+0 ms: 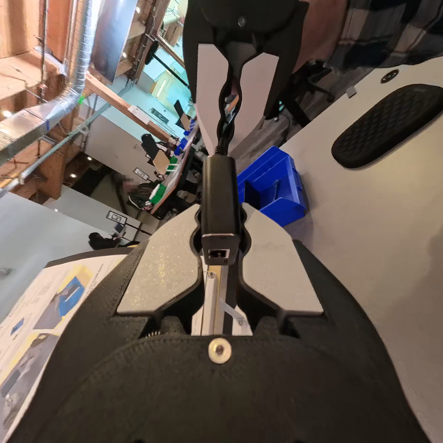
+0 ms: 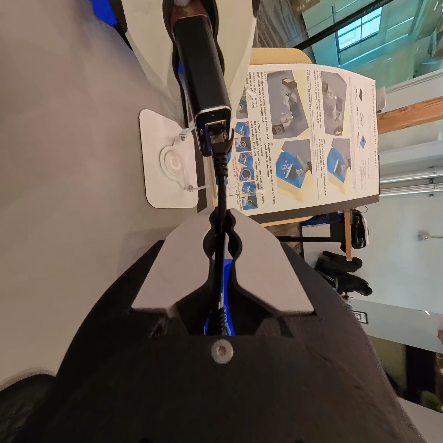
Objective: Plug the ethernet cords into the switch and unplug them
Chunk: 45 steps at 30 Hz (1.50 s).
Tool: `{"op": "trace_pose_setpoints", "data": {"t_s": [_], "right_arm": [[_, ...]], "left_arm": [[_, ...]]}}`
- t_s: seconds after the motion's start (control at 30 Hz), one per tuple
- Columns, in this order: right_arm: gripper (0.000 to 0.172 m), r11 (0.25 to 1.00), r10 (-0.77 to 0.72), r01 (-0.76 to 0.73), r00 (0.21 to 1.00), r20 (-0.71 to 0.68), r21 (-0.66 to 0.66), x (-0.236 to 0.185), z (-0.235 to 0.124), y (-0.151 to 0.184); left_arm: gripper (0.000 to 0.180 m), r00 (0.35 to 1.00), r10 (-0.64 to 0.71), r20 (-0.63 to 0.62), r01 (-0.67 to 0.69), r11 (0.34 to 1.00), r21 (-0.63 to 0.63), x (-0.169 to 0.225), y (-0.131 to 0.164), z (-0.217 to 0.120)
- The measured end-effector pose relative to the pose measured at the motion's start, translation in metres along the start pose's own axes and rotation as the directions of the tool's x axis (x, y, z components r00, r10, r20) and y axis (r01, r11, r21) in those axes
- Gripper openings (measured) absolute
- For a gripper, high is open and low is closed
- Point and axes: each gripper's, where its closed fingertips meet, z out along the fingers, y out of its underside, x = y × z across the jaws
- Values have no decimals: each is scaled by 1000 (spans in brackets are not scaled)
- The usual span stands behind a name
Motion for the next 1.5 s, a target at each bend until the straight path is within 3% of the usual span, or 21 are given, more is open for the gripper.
{"op": "trace_pose_setpoints", "data": {"t_s": [0.17, 0.3, 0.4, 0.47, 0.7, 1.0, 1.5], "right_arm": [[5, 999, -24, 23, 999, -34, -27, -1, -6, 0], [5, 999, -20, 20, 1000, -9, 30, -3, -13, -3], [33, 998, 11, -11, 1000, -13, 58, 3, -26, -3], [38, 995, 0, 2, 1000, -24, 98, 5, -38, -11], [32, 974, -123, 124, 992, -15, 191, -7, -36, -44], [17, 953, -208, 204, 978, -7, 223, -15, -27, -54], [14, 927, -255, 244, 967, 1, 285, -20, -36, -68]], "left_arm": [[26, 999, 38, 25, -38, 999, -5, 1, -1, 2], [26, 996, 76, 50, -76, 997, 8, 1, -5, 2], [25, 995, 85, 54, -85, 996, -4, 2, -2, 3], [25, 994, 95, 54, -95, 996, -3, 2, -2, 3], [25, 988, 142, 54, -142, 990, 5, 9, -14, 6], [25, 984, 171, 47, -173, 984, 35, 15, -30, -1], [25, 989, 145, 25, -147, 984, 101, 18, -43, -8]]}}
